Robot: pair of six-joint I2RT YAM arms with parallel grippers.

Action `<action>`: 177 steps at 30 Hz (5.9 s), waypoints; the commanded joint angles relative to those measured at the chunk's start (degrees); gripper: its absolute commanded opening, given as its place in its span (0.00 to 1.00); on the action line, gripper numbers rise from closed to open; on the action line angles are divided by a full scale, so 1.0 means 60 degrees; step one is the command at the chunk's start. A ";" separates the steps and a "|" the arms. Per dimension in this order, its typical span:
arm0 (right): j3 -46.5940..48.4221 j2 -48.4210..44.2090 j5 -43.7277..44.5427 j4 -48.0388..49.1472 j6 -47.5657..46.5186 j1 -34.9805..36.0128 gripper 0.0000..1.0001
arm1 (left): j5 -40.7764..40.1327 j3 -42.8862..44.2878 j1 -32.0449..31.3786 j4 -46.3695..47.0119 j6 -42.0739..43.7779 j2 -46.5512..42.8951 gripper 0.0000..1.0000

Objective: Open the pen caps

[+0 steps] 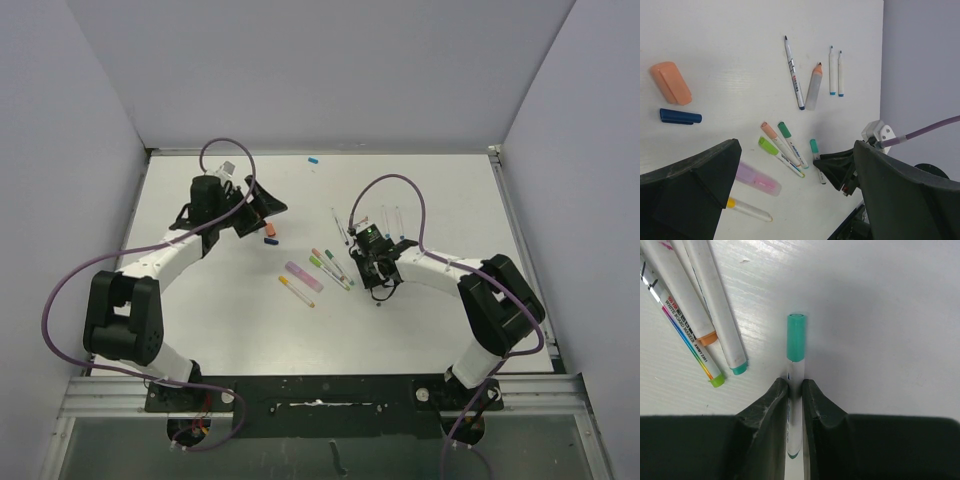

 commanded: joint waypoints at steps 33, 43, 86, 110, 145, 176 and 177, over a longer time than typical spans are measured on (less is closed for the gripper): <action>0.3672 0.0573 -0.3186 0.1946 -0.0988 0.0223 0.00 | -0.0346 0.0811 -0.2017 0.1361 -0.0603 0.1277 0.92; 0.3535 0.0528 -0.3415 0.2334 -0.1007 0.0483 0.00 | -0.0128 0.0831 -0.2022 0.1845 -0.0872 0.1502 0.75; 0.3593 0.0758 -0.3594 0.2673 -0.0701 0.0537 0.03 | 0.0302 0.0743 -0.2096 0.2431 -0.1109 0.1295 0.00; 0.0804 -0.1464 -0.3515 0.2224 -0.0544 0.0515 0.00 | -0.0342 0.1984 -0.0251 0.2184 -0.1040 0.2142 0.00; 0.6556 0.4493 -0.1199 0.3141 -0.2408 0.0010 0.00 | -0.1348 -0.1736 0.0441 0.0091 0.0629 0.0326 0.08; 0.6727 0.4961 -0.1428 0.3595 -0.2510 -0.0436 0.53 | -0.1074 -0.1721 0.0996 0.0319 0.0469 -0.0760 0.98; 0.6576 0.4749 -0.1419 0.3655 -0.2549 -0.0433 0.53 | -0.1051 -0.1581 0.0997 0.0323 0.0452 -0.0864 0.98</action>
